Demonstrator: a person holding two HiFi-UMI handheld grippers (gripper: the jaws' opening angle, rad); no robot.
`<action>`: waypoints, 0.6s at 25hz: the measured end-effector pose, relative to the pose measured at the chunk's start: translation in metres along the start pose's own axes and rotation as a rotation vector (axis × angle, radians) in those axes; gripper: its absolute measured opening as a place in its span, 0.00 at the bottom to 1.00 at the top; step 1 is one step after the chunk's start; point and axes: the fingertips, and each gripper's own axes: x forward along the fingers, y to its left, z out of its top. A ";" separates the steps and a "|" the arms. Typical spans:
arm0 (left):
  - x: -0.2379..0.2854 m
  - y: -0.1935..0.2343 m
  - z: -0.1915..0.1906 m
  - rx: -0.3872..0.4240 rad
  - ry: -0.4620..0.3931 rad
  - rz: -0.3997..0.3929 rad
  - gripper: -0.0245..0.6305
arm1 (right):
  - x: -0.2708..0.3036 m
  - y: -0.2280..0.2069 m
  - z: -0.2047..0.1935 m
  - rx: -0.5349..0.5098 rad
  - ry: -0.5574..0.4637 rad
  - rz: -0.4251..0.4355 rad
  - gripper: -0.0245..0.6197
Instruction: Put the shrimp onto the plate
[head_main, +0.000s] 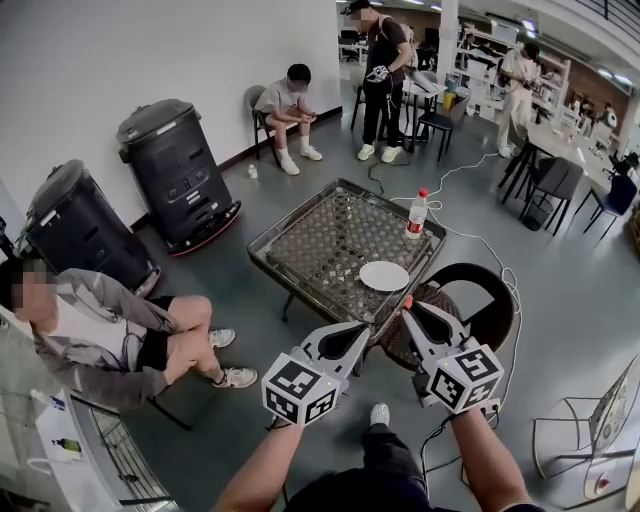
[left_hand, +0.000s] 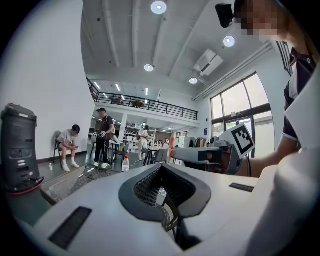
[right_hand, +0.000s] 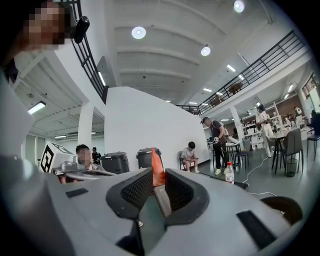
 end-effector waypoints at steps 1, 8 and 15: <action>0.007 0.006 -0.002 -0.003 0.008 0.005 0.05 | 0.007 -0.007 -0.002 0.001 0.005 0.006 0.16; 0.056 0.053 -0.008 -0.036 0.048 0.067 0.05 | 0.060 -0.053 -0.012 -0.005 0.054 0.073 0.16; 0.111 0.094 -0.016 -0.056 0.080 0.131 0.05 | 0.114 -0.101 -0.021 -0.071 0.135 0.161 0.16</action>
